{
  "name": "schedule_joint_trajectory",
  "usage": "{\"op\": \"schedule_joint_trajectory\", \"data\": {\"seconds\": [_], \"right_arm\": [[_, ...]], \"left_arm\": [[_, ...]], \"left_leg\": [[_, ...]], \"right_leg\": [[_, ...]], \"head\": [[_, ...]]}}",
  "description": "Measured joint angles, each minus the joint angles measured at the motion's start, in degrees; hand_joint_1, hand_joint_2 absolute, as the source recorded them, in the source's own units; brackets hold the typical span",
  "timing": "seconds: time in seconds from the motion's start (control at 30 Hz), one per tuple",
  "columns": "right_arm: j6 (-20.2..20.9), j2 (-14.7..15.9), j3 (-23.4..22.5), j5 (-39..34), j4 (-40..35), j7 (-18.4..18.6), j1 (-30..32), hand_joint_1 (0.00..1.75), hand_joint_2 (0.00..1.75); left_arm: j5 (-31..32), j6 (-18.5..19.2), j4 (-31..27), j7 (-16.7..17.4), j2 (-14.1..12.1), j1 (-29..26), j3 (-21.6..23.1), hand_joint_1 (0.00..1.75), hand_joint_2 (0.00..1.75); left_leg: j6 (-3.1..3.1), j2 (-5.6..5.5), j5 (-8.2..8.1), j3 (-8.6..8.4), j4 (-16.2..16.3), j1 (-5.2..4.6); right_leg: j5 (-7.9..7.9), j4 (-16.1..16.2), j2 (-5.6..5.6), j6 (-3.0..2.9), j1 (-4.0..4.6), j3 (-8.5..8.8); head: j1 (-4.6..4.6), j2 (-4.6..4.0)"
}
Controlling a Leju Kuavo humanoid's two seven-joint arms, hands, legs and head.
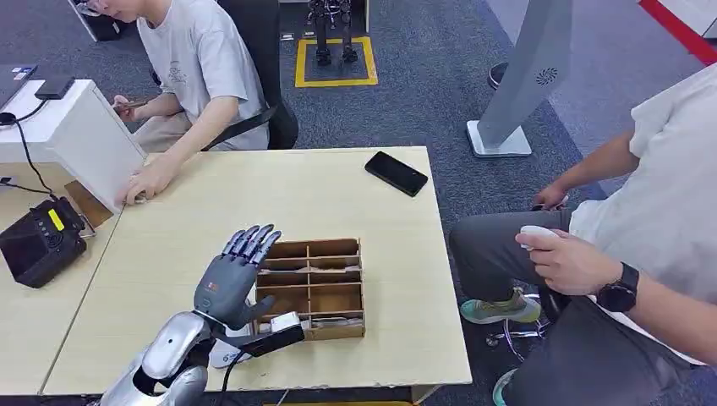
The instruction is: Pass the card to the sensor for recognition and then transmit it.
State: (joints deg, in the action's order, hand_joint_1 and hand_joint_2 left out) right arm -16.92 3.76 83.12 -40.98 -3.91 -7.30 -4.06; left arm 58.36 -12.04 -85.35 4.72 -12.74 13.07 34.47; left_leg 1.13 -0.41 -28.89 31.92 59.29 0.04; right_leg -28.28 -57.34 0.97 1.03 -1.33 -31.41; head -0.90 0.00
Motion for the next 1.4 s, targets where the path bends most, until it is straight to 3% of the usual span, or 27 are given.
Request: {"op": "schedule_joint_trajectory", "data": {"seconds": [1.4], "right_arm": [[-0.4, 0.0, 1.2, -0.4, -0.1, 0.8, -0.5, 0.00, 1.75]], "left_arm": [[-4.4, 0.1, 0.8, -1.7, 1.9, -0.4, -0.2, 0.00, 1.75]], "left_leg": [[0.00, 0.00, 0.00, 0.00, 0.0, 0.00]], "right_leg": [[0.00, 0.0, 0.00, 0.00, 0.00, 0.00]], "head": [[0.00, 0.00]]}}
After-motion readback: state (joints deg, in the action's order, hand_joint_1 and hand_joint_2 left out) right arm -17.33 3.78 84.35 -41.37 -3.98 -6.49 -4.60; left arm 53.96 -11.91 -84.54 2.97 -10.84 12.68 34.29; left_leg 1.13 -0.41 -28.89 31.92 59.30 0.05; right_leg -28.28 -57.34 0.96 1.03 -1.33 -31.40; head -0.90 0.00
